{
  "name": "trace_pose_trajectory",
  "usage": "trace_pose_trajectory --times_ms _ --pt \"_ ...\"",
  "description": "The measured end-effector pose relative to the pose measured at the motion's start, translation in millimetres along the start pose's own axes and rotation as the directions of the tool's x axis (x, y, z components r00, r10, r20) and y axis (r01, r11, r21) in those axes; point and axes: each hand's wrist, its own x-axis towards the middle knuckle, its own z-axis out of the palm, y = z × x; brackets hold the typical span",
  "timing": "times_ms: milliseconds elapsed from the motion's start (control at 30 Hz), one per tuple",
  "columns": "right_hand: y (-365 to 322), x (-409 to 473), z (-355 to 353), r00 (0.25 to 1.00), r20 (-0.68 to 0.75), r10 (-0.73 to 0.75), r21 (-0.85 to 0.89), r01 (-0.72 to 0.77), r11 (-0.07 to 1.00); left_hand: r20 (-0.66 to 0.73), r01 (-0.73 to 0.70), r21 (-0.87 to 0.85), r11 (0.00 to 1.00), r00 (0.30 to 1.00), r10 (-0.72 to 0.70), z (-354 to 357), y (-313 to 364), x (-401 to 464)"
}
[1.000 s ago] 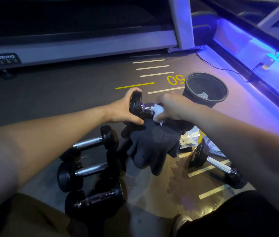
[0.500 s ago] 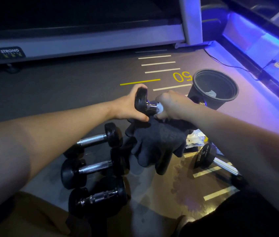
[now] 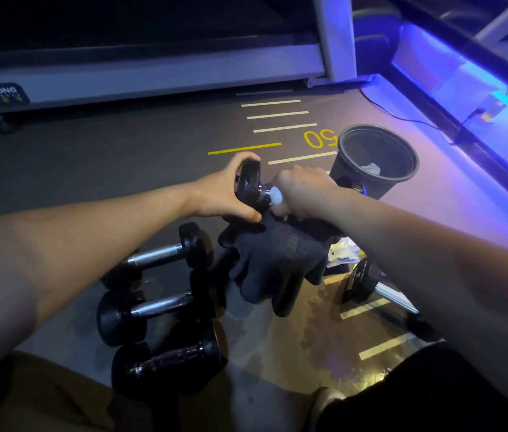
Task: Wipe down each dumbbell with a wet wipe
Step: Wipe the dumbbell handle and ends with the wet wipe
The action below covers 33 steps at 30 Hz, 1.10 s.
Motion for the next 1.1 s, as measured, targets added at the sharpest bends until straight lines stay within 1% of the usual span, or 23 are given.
trace_pose_trajectory --times_ms 100,167,233,333,467,533,600,667,767,833,900,967,1100 --pt "8.2 -5.4 -1.6 0.999 0.024 0.025 -0.007 -0.025 1.0 -0.008 -0.003 0.002 1.0 1.0 0.003 0.4 2.7 -1.0" --pt "15.6 -8.4 -1.5 0.999 0.036 0.036 -0.057 -0.034 0.998 -0.015 0.001 0.0 1.0 1.0 -0.001 -0.4 2.6 -2.4" --pt "22.7 -10.5 -0.4 0.999 0.031 0.018 -0.191 -0.012 0.981 -0.015 -0.002 -0.002 1.0 1.0 0.002 -1.1 2.4 -3.9" --pt "30.5 -16.4 -0.9 0.999 0.049 0.014 -0.379 0.005 0.925 -0.01 0.0 -0.01 1.0 1.0 0.0 -0.7 3.4 -3.4" --pt "46.6 -22.6 -1.5 0.999 0.038 0.017 -0.463 0.002 0.886 -0.009 0.01 -0.003 1.0 1.0 -0.01 -1.9 5.2 -1.3" --pt "53.1 -23.7 -0.5 1.0 0.018 0.011 -0.444 -0.002 0.896 -0.009 0.016 0.002 1.0 1.0 -0.016 -2.5 4.8 -0.2" --pt "57.3 -25.8 -2.5 0.999 0.027 0.031 -0.375 -0.018 0.927 -0.012 0.015 0.01 1.0 1.0 -0.015 -2.1 4.9 1.7" --pt "59.1 -26.4 -7.7 0.995 0.063 0.077 -0.303 -0.054 0.951 -0.026 0.012 0.011 1.0 1.0 -0.012 -2.0 1.8 2.9" --pt "63.0 -29.0 -17.0 0.975 0.128 0.181 -0.133 -0.164 0.978 -0.04 0.016 0.006 1.0 0.999 -0.016 -1.8 -0.3 2.9" --pt "64.6 -30.9 -20.3 0.972 0.152 0.18 -0.078 -0.169 0.982 -0.044 0.013 0.002 1.0 0.999 -0.013 0.0 -1.6 2.8" --pt "60.9 -30.4 -20.7 0.974 0.154 0.166 -0.131 -0.146 0.98 -0.045 0.006 -0.003 1.0 0.999 -0.006 1.6 -1.8 2.7" --pt "54.2 -27.4 -16.3 0.977 0.143 0.156 -0.26 -0.115 0.959 -0.051 0.0 0.0 1.0 0.999 0.0 2.3 -1.3 1.7" --pt "43.3 -20.2 -7.0 0.992 0.071 0.106 -0.443 -0.064 0.894 -0.066 0.005 0.012 1.0 0.998 -0.004 2.3 -2.0 1.6"
